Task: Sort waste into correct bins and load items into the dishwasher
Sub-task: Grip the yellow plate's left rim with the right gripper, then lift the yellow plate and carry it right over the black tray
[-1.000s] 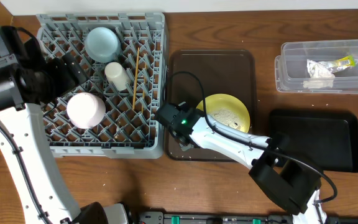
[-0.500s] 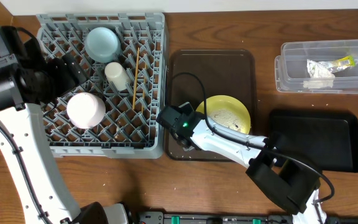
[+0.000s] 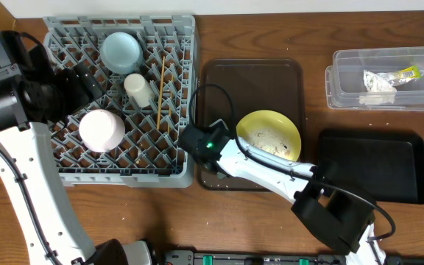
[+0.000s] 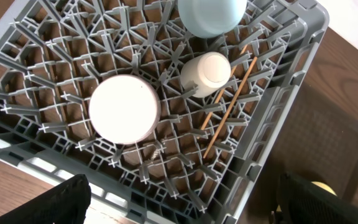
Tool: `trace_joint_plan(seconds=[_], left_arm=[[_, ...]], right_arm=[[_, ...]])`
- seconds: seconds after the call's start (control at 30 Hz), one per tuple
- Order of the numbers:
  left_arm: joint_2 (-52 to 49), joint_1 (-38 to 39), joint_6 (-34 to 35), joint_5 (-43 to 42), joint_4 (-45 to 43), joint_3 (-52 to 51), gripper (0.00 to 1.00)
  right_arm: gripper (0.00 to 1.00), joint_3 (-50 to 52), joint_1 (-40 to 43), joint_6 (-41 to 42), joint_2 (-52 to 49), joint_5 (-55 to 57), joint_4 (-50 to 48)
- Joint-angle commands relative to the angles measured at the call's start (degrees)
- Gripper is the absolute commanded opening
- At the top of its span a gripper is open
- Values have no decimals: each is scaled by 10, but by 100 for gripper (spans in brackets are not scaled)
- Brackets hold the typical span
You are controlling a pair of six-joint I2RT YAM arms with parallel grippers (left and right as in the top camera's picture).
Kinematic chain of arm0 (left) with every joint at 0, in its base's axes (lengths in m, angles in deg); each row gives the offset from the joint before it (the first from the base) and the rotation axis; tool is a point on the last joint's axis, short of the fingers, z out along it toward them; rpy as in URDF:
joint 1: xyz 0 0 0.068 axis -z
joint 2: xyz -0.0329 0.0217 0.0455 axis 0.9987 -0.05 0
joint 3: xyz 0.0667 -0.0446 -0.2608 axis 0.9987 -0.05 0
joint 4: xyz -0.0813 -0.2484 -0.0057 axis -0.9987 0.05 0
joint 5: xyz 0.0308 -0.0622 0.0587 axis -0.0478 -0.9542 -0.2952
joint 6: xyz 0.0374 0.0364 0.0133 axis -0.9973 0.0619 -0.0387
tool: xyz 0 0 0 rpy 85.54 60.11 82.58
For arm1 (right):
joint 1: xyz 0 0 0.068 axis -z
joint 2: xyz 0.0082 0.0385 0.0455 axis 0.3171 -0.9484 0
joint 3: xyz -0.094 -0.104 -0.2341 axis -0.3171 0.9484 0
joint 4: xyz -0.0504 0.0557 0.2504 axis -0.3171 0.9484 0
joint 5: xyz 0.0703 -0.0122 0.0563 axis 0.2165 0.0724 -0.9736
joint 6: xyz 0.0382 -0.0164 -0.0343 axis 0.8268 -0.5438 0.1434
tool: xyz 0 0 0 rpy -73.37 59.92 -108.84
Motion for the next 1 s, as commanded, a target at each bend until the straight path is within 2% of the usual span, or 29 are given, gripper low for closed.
trace_joint_plan(seconds=[0.0,0.2,0.47,0.73,0.97], left_arm=[[0,-3,5,3,1,-1,96],[0,-3,5,3,1,-1,96],[0,-3,5,3,1,-1,96],[0,-3,5,3,1,-1,96],[0,-3,5,3,1,-1,96]], right_arm=[[1,-32,-5,12,-6,53,34],[1,-58,-5,81,-6,79,99],[1,-101,27,221,-6,80,166],[1,-129,113,271,5,81,220],[1,-129,212,300,67,70,227]])
